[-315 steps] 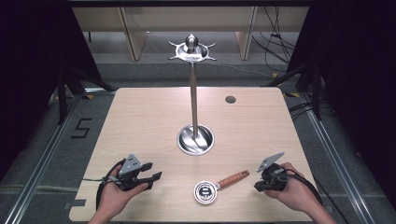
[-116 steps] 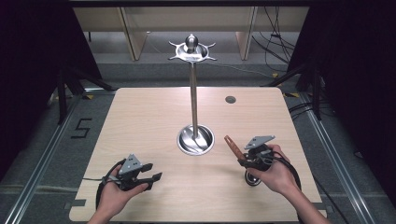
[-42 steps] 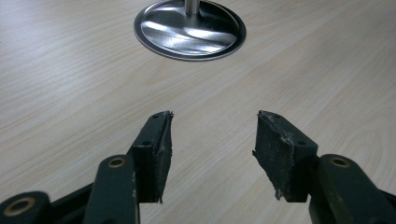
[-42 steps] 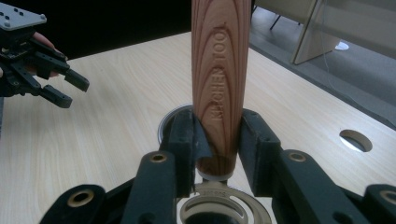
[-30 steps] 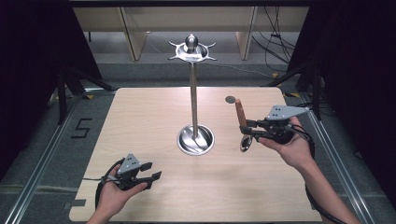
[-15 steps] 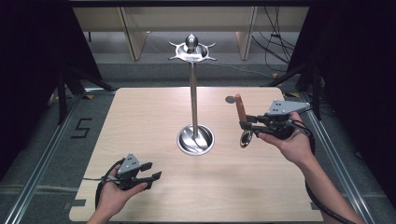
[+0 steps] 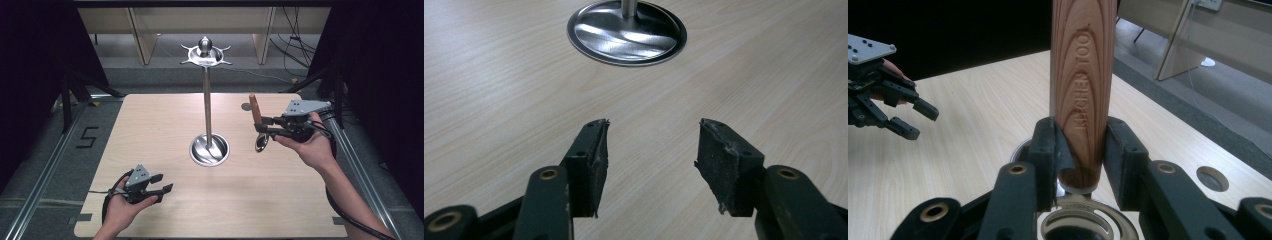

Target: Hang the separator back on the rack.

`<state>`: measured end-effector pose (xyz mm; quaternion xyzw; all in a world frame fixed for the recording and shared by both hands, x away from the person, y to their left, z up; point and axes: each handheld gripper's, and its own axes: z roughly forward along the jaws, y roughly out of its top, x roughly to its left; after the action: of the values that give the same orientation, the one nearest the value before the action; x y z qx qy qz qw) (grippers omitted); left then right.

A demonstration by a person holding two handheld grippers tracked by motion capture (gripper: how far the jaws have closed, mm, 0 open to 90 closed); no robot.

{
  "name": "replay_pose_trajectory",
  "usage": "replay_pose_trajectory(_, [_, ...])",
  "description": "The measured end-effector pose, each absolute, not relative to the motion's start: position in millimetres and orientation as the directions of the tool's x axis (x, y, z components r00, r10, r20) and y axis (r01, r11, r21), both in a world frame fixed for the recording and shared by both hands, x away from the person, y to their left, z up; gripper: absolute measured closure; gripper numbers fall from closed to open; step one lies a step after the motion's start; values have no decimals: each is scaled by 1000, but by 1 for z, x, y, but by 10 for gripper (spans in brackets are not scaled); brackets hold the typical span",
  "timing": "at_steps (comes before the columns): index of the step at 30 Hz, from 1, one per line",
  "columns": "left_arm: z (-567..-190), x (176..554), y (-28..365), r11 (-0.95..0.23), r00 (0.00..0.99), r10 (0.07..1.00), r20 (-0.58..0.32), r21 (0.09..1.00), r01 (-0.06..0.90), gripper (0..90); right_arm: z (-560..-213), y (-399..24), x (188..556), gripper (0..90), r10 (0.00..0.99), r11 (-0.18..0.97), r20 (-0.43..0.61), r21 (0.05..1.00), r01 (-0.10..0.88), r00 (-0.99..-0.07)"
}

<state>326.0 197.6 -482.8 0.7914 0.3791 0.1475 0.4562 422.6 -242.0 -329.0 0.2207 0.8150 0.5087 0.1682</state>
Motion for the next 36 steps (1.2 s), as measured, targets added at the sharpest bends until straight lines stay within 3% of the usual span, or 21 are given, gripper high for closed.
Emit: replay_pose_trajectory(36, [-482,326,198,-304,665,740,-102,831,466,452,-278,-214,443,694,501,381,-91,916,125,-861])
